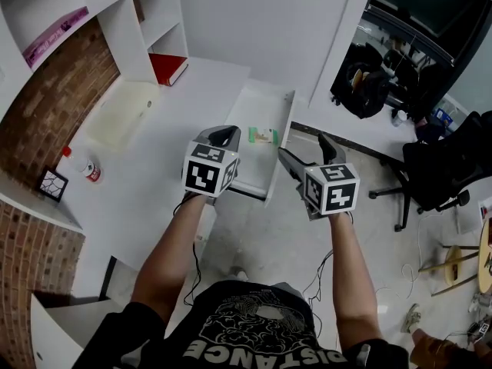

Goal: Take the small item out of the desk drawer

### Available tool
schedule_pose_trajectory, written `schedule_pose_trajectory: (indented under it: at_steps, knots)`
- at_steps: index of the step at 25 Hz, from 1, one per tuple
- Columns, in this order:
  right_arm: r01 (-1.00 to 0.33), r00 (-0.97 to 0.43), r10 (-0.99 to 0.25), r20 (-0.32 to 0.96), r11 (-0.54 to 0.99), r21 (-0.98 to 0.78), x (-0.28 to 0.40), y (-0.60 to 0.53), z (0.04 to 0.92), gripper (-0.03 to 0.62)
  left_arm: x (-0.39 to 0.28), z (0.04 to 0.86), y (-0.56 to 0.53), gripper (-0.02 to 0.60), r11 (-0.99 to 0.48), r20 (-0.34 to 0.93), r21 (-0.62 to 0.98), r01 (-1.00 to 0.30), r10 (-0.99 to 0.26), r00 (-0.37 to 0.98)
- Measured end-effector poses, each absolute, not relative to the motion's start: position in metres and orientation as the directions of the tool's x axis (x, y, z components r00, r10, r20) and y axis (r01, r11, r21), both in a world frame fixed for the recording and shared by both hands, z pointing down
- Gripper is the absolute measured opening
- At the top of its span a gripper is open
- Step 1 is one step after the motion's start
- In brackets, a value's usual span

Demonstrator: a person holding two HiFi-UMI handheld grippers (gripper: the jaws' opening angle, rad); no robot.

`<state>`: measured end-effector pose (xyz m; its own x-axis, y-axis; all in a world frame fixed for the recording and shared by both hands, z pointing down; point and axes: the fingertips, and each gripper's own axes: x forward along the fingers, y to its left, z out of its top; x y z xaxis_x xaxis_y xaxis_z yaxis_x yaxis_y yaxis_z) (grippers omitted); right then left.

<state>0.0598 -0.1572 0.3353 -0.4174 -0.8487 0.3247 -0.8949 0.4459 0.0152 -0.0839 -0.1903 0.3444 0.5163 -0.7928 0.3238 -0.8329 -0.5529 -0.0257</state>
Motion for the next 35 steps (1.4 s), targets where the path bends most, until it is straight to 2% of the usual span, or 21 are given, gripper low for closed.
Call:
schedule_pose_trajectory:
  at_steps: [20, 27, 35]
  knots:
    - [-0.859, -0.478, -0.812, 0.334, 0.512, 0.017, 0.063, -0.243, 0.366, 0.47, -0.086, 0.371, -0.264, 0.008, -0.496, 0.327, -0.039, -0.868, -0.827, 0.458]
    - [-0.791, -0.575, -0.738, 0.354, 0.612, -0.007, 0.063, -0.306, 0.385, 0.469, -0.095, 0.385, -0.305, 0.008, -0.382, 0.356, -0.052, -0.923, -0.87, 0.34]
    - [-0.649, -0.701, -0.596, 0.392, 0.761, -0.003, 0.053, -0.386, 0.388, 0.469, -0.108, 0.387, -0.35, 0.009, -0.197, 0.392, -0.053, -0.979, -0.906, 0.161]
